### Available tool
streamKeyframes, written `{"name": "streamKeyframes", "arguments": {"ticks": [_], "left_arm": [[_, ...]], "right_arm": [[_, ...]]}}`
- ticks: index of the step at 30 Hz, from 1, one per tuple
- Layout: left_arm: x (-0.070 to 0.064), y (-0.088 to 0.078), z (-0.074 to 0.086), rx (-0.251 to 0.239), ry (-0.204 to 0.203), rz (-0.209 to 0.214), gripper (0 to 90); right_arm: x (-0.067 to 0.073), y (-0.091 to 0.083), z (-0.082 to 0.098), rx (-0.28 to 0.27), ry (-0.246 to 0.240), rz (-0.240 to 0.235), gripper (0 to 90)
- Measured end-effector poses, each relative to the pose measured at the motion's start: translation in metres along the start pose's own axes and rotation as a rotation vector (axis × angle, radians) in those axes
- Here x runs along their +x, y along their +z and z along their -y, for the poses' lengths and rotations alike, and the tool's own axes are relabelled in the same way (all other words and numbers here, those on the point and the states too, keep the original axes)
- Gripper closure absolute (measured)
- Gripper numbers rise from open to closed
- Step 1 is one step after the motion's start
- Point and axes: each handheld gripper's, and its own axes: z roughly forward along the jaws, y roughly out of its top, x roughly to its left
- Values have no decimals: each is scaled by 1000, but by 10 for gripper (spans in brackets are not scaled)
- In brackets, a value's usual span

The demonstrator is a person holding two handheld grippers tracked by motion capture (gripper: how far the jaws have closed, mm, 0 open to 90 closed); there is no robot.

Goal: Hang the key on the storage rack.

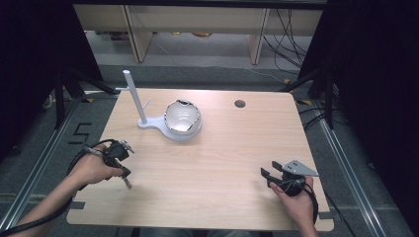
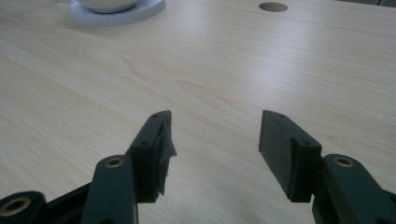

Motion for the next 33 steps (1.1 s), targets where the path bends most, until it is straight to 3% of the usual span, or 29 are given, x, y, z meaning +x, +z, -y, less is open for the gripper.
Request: {"name": "streamKeyframes", "arguments": {"ticks": [2,4,5,7,8,11,12,13,15,16,20,28,29,30,31,32,33], "left_arm": [[3,-4,-1,-15,-17,-8,889],[13,-17,-5,-89,-77,-43,890],[13,-17,-5,-89,-77,-43,889],[21,-26,-9,-164,-119,-75,889],[21,-26,-9,-164,-119,-75,889],[28,-33,-11,-235,-156,-106,889],[33,-37,-12,-281,-193,-121,889],[35,-39,-13,-297,-212,-129,890],[38,-40,-13,-320,-227,-134,890],[42,-41,-14,-370,-269,-144,889],[53,-45,-14,-442,-331,-160,890],[76,-55,-12,-592,-438,-189,889],[76,-55,-12,-592,-438,-189,890],[81,-58,-12,-627,-467,-201,889],[81,-58,-12,-627,-467,-201,889],[85,-59,-13,-679,-511,-217,889],[88,-60,-14,-703,-527,-222,889]], "right_arm": [[0,0,0,2,3,1,450],[0,0,0,2,3,-2,450],[0,0,0,2,3,-2,450],[-4,1,0,-14,-48,5,450],[-4,1,0,-14,-48,5,450],[-3,1,0,-11,-35,2,450],[-4,1,0,-15,-45,5,450],[-4,1,0,-18,-49,8,450],[-4,1,0,-19,-50,9,450],[-4,1,0,-18,-49,7,450],[-3,1,0,-17,-48,6,449],[-3,2,0,-19,-46,1,450],[-3,2,1,-18,-43,-3,450],[-3,2,1,-16,-42,-4,450],[-3,2,1,-16,-42,-4,450],[-2,2,1,-5,-27,-7,450],[-2,2,1,-4,-28,-7,450]]}}
